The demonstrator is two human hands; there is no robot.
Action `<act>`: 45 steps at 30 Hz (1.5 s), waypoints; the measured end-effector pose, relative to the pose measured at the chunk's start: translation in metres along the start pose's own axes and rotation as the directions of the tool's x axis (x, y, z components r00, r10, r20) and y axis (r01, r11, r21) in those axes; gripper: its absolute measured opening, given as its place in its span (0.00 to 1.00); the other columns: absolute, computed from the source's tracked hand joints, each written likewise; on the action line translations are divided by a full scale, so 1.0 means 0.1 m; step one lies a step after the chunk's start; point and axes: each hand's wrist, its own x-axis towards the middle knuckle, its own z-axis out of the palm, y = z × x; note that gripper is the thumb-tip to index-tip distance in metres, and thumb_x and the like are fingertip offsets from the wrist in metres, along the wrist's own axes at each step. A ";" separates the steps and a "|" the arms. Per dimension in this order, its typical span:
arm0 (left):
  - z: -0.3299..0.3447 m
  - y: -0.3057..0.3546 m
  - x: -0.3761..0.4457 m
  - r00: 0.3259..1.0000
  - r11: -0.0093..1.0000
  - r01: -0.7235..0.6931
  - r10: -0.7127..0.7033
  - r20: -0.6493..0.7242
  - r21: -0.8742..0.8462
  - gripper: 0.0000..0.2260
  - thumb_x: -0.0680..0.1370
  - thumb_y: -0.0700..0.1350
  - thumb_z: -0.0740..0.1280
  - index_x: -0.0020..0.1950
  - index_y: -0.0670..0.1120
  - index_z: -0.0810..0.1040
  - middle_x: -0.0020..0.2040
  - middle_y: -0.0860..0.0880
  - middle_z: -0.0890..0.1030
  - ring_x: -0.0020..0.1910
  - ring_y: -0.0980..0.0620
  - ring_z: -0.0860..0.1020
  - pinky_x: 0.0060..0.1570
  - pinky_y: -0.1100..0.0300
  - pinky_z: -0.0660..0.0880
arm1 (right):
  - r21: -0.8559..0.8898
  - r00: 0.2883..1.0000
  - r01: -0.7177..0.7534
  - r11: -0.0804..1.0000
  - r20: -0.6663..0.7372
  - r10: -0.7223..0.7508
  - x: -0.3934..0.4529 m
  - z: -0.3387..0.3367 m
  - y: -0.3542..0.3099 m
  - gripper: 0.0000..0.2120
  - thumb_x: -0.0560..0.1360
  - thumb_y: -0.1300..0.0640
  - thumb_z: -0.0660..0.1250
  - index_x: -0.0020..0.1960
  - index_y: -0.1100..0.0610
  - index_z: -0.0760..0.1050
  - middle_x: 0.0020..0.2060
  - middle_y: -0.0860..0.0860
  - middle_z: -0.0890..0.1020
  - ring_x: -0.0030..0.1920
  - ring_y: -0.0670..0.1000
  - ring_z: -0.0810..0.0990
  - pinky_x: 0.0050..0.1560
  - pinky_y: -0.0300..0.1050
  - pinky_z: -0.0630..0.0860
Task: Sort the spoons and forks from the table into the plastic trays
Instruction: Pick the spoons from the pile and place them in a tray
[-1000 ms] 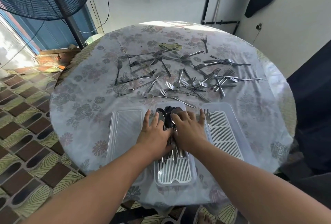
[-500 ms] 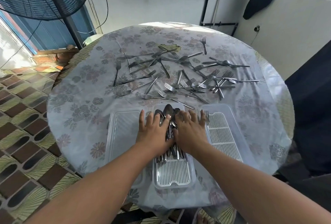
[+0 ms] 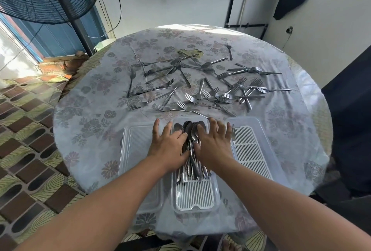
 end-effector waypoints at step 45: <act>0.00 0.07 -0.23 0.996 0.998 -0.062 0.063 -0.063 0.030 0.24 0.78 0.67 0.60 0.62 0.53 0.81 0.69 0.47 0.67 0.73 0.41 0.58 0.74 0.38 0.30 | -0.012 0.990 0.137 0.990 0.030 -0.137 -0.21 -0.06 -0.01 0.21 0.79 0.41 0.64 0.71 0.42 0.69 0.74 0.57 0.59 0.77 0.63 0.51 0.76 0.71 0.35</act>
